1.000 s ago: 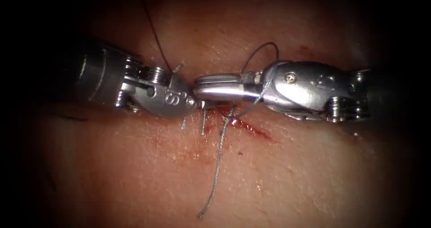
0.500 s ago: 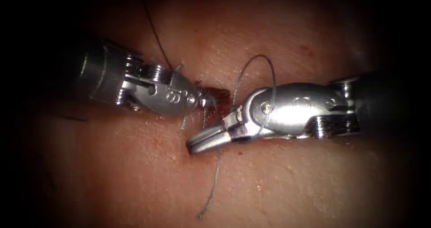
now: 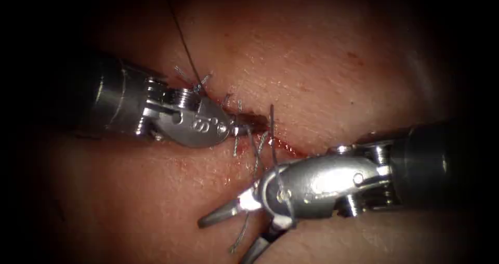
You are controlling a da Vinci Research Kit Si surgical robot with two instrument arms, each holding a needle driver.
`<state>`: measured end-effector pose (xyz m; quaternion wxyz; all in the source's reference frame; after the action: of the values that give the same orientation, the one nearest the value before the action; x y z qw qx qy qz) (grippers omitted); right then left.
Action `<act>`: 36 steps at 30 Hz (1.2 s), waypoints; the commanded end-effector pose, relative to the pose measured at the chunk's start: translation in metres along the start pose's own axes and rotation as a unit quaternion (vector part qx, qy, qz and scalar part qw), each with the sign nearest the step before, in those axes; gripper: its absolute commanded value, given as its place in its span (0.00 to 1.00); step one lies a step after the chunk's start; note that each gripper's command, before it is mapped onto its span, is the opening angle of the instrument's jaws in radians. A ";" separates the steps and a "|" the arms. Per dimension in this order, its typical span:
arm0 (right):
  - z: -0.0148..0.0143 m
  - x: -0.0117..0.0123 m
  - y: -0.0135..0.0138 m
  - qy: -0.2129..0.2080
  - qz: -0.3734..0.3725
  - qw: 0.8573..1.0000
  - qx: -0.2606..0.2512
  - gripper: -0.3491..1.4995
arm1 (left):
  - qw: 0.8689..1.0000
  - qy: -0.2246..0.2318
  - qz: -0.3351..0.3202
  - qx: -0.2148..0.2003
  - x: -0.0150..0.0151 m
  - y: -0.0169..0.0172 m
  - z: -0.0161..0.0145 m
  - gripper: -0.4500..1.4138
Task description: Wound Closure
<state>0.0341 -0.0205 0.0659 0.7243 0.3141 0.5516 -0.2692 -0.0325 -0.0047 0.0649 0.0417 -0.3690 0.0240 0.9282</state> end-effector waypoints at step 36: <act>0.0024 -0.0073 -0.0003 -0.157 0.014 0.986 0.057 0.00 | 1.000 -0.002 0.011 -0.002 -0.0012 0.0028 -0.0032 0.00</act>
<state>0.0330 -0.0217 0.0729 0.7864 0.3153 0.4108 -0.3367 -0.0289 -0.0076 0.0628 0.0309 -0.3661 0.0266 0.9297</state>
